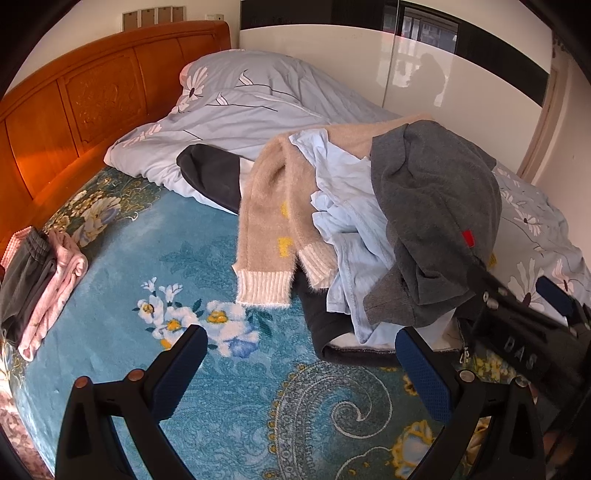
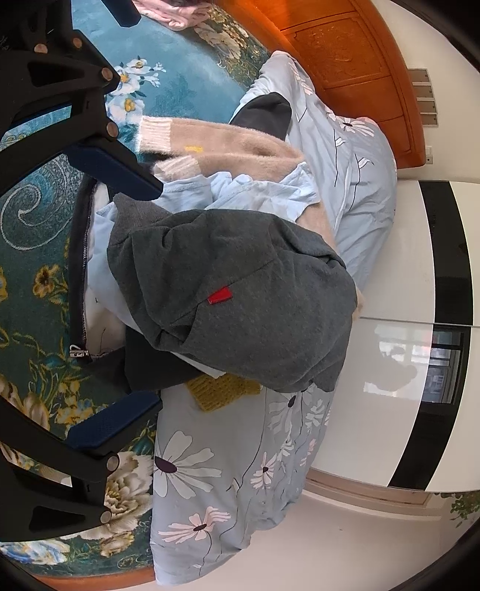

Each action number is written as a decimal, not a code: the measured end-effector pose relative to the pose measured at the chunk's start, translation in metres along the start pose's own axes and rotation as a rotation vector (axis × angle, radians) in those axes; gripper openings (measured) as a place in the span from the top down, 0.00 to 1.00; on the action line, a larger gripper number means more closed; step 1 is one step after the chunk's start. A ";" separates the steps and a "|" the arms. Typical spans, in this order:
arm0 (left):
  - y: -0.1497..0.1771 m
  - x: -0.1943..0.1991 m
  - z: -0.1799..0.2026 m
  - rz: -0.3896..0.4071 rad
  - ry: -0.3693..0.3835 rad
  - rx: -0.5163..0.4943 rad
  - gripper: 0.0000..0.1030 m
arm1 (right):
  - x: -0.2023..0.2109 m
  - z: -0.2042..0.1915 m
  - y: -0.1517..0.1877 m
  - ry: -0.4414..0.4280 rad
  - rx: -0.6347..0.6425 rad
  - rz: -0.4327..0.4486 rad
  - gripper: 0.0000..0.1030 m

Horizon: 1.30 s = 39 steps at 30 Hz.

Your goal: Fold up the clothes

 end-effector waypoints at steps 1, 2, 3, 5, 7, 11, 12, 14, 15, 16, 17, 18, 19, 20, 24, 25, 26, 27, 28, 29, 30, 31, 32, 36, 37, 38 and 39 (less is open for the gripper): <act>0.005 0.006 -0.006 0.011 0.000 -0.001 0.00 | -0.002 0.003 -0.003 -0.011 -0.013 0.005 0.00; 0.009 0.012 -0.011 0.022 0.001 -0.002 0.00 | -0.007 0.007 -0.008 -0.023 -0.033 0.005 0.00; 0.014 0.018 -0.017 0.033 0.001 -0.004 0.00 | -0.014 0.012 -0.012 -0.037 -0.054 0.002 0.00; 0.026 0.031 -0.033 0.062 0.000 0.024 0.00 | -0.033 0.020 -0.021 -0.064 -0.094 -0.022 0.00; 0.039 0.041 -0.047 0.072 -0.001 0.062 0.00 | -0.051 0.024 -0.031 -0.070 -0.113 -0.055 0.00; 0.059 0.056 -0.070 0.077 0.003 0.141 0.00 | -0.055 -0.012 -0.052 -0.104 0.018 -0.023 0.01; 0.062 0.059 -0.073 0.076 0.008 0.157 0.00 | -0.056 -0.027 -0.055 -0.112 0.070 -0.013 0.02; 0.067 0.064 -0.079 0.069 0.016 0.173 0.00 | -0.061 -0.055 -0.056 -0.091 0.157 -0.013 0.12; 0.069 0.067 -0.082 0.066 0.016 0.178 0.00 | -0.066 -0.068 -0.055 -0.073 0.199 -0.018 0.15; 0.071 0.070 -0.085 0.063 0.010 0.181 0.00 | -0.073 -0.079 -0.053 -0.045 0.243 -0.028 0.18; 0.073 0.074 -0.089 0.063 0.005 0.188 0.00 | -0.082 -0.087 -0.049 -0.009 0.288 -0.039 0.18; 0.075 0.078 -0.094 0.062 0.000 0.194 0.00 | -0.090 -0.095 -0.046 0.026 0.332 -0.051 0.23; 0.077 0.081 -0.098 0.062 -0.006 0.202 0.00 | -0.100 -0.098 -0.043 0.083 0.375 -0.066 0.29; 0.079 0.085 -0.104 0.063 -0.013 0.212 0.00 | -0.109 -0.096 -0.041 0.145 0.409 -0.082 0.42; 0.088 0.096 -0.128 0.063 -0.022 0.282 0.00 | -0.111 -0.069 -0.048 0.178 0.339 -0.117 0.75; 0.090 0.098 -0.132 0.059 -0.017 0.305 0.00 | -0.103 -0.059 -0.055 0.169 0.283 -0.110 0.78; 0.092 0.100 -0.136 0.054 -0.009 0.328 0.00 | -0.096 -0.049 -0.062 0.160 0.227 -0.103 0.81; 0.094 0.102 -0.138 0.051 0.001 0.347 0.00 | -0.086 -0.038 -0.069 0.161 0.185 -0.087 0.82; 0.095 0.104 -0.139 0.050 0.011 0.359 0.00 | -0.076 -0.027 -0.076 0.173 0.165 -0.064 0.82; 0.096 0.106 -0.140 0.049 0.019 0.365 0.00 | -0.065 -0.017 -0.082 0.190 0.160 -0.041 0.82; 0.098 0.108 -0.139 0.046 0.027 0.370 0.00 | -0.054 -0.006 -0.087 0.216 0.163 -0.012 0.82; 0.100 0.110 -0.139 0.042 0.041 0.376 0.00 | -0.042 0.005 -0.092 0.245 0.166 0.021 0.82; 0.102 0.112 -0.137 0.037 0.059 0.384 0.00 | -0.030 0.016 -0.096 0.274 0.168 0.054 0.82; 0.108 0.123 -0.133 0.033 0.109 0.397 0.00 | 0.020 0.066 -0.111 0.365 0.147 0.141 0.83; 0.109 0.127 -0.133 0.037 0.117 0.395 0.00 | 0.032 0.078 -0.113 0.376 0.125 0.156 0.83; 0.110 0.131 -0.132 0.040 0.124 0.392 0.00 | 0.047 0.087 -0.116 0.390 0.112 0.179 0.84; 0.111 0.135 -0.131 0.043 0.131 0.389 0.00 | 0.064 0.096 -0.120 0.407 0.102 0.205 0.84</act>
Point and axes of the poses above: each gripper's, at about its wrist camera, not at the fingertips, and x roughly against the way its jaws point, z to its right, y to its underside, the point moved 9 cm from there along -x, roughly the way its jaws point, and after that the axes turned 8 degrees about y, right-handed, at the moved point
